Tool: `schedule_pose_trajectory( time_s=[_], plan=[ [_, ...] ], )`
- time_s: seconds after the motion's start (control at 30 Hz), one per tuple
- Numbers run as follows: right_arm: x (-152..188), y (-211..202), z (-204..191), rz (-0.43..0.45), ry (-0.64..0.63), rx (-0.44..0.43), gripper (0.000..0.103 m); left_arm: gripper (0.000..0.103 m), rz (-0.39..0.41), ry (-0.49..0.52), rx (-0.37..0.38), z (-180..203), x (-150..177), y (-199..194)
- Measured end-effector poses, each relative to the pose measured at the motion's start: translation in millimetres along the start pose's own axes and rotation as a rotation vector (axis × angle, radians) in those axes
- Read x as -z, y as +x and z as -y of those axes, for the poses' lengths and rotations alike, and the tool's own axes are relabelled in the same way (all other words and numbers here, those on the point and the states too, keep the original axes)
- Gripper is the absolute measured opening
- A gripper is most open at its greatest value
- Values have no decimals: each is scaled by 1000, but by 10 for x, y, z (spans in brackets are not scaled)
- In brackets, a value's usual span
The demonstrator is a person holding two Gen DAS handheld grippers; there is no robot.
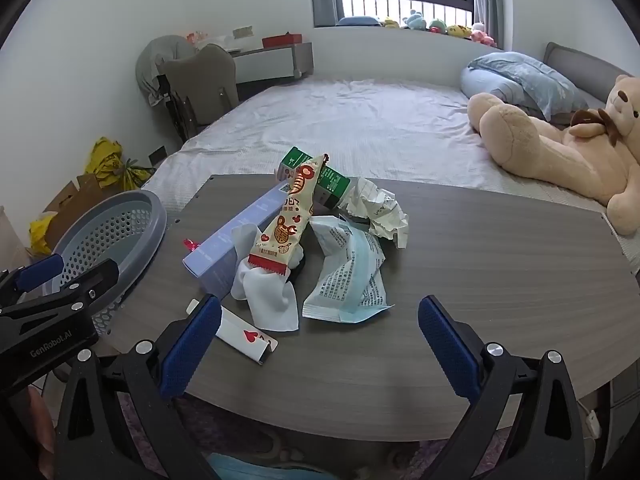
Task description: Collect trash
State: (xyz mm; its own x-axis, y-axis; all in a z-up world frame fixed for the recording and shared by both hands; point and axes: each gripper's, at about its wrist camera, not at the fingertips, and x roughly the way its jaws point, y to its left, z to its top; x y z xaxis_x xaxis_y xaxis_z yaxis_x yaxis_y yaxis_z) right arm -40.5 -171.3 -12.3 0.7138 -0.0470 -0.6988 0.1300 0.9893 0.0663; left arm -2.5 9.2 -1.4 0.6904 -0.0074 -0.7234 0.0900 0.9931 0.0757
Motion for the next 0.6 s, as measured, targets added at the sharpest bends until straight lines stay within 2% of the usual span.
schedule_pose_trajectory(
  time_s=[0.23,0.3,0.6],
  plan=[
    [2,-1,-15,-1,0,-2,97,82,-2,-1,10,-131,56,-78],
    [5,-4,-21,0,-4,-1,97,82,-14,5,-4,76,5,67],
    [20,20,-51,-8,-9,5,97,82,-14,0,-4,43,27,82]
  ],
)
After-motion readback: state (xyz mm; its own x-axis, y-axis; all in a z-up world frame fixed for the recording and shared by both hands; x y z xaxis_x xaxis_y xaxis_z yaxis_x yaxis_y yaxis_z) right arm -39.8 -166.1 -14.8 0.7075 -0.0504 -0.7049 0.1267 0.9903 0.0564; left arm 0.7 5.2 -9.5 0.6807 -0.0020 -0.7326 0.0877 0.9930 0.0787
